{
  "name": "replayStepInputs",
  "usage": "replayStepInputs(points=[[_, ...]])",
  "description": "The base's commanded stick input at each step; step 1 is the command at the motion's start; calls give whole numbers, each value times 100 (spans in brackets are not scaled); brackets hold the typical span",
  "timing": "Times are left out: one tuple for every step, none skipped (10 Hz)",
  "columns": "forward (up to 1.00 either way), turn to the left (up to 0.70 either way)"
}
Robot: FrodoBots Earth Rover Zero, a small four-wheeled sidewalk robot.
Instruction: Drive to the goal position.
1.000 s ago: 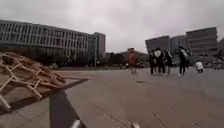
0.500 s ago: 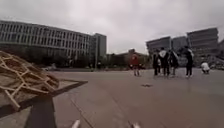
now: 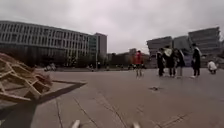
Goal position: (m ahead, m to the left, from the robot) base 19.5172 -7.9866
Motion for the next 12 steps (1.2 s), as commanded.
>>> replayStepInputs(points=[[100, 6], [100, 40], [100, 40], [100, 21], [100, 2], [100, 0], [100, 0], [100, 0], [100, 0], [100, 0], [100, 0], [100, 0]])
